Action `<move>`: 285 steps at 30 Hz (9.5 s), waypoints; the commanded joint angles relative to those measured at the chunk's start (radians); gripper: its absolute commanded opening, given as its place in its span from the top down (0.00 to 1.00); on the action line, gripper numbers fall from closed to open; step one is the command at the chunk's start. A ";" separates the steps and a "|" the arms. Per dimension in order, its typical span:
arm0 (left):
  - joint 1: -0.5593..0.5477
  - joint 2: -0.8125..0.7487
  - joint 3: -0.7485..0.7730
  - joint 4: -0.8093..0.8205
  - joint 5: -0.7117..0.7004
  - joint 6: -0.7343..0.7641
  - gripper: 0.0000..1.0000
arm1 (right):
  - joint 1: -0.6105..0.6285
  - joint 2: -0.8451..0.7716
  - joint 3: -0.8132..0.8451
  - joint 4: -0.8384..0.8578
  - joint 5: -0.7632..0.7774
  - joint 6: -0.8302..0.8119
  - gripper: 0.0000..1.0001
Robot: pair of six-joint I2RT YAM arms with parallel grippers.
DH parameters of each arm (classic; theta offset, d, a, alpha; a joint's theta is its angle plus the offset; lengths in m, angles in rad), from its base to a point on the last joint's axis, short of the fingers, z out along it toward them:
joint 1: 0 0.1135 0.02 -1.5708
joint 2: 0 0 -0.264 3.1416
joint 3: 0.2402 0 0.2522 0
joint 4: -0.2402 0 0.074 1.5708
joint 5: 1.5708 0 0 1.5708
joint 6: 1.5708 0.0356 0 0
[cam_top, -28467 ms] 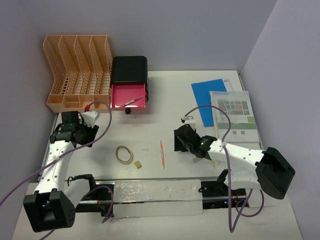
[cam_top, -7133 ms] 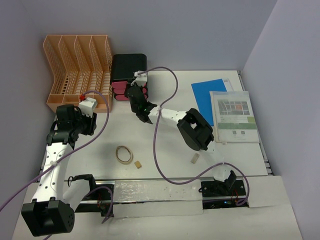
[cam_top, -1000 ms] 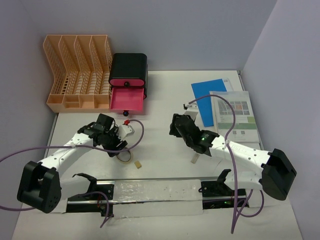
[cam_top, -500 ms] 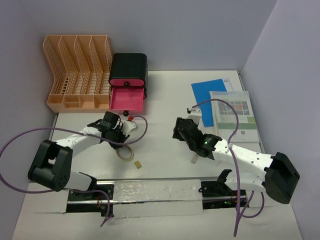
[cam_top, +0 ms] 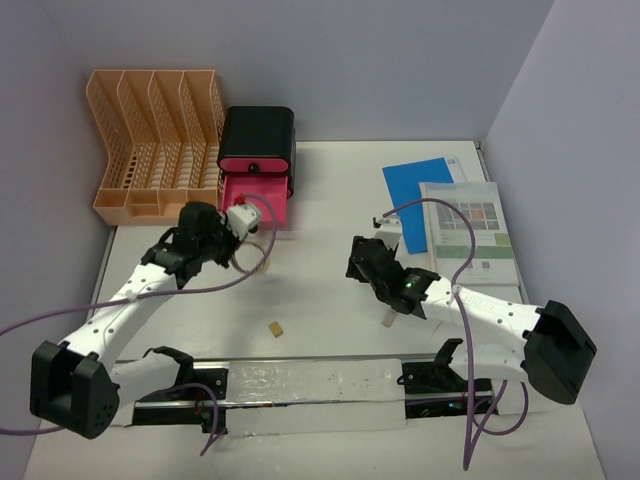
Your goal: Organize the desk
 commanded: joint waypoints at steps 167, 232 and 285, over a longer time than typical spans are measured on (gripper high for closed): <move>-0.068 0.333 -0.002 0.511 -0.250 -0.342 0.34 | 0.023 0.038 0.065 0.408 0.352 -0.046 0.63; -0.067 0.790 0.374 0.850 -0.510 -0.244 0.38 | 0.024 -0.541 -0.203 0.003 0.656 0.129 0.63; -0.159 0.996 0.350 0.942 -0.671 0.423 0.38 | 0.025 -0.637 -0.181 -0.169 0.753 0.164 0.64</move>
